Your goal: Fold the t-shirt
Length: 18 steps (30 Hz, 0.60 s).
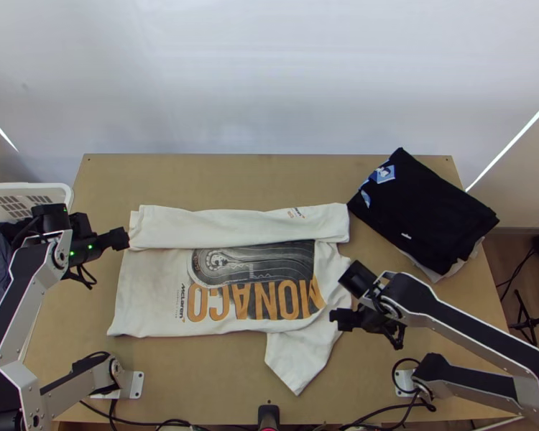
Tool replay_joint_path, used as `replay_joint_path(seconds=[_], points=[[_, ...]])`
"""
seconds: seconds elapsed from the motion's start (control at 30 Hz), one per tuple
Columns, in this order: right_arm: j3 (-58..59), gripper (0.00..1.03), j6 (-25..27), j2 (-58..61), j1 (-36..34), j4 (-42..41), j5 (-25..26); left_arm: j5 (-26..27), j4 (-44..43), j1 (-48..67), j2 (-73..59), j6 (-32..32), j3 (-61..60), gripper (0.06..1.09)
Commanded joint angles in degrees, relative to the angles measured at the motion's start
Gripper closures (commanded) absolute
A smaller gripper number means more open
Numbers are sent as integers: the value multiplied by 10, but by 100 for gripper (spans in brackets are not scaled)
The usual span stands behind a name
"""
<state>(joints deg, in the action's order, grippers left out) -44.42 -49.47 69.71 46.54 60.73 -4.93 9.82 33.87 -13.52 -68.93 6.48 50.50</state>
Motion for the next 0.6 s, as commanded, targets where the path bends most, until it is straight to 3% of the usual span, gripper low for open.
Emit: replay_joint_path(seconds=[0.0,0.57], points=[[-3,37,-15,26,29,-17,14,-4,-7,9,0,10,0,11],[9,37,-62,77,24,-111,12,-16,-10,21,-1,12,3,11]])
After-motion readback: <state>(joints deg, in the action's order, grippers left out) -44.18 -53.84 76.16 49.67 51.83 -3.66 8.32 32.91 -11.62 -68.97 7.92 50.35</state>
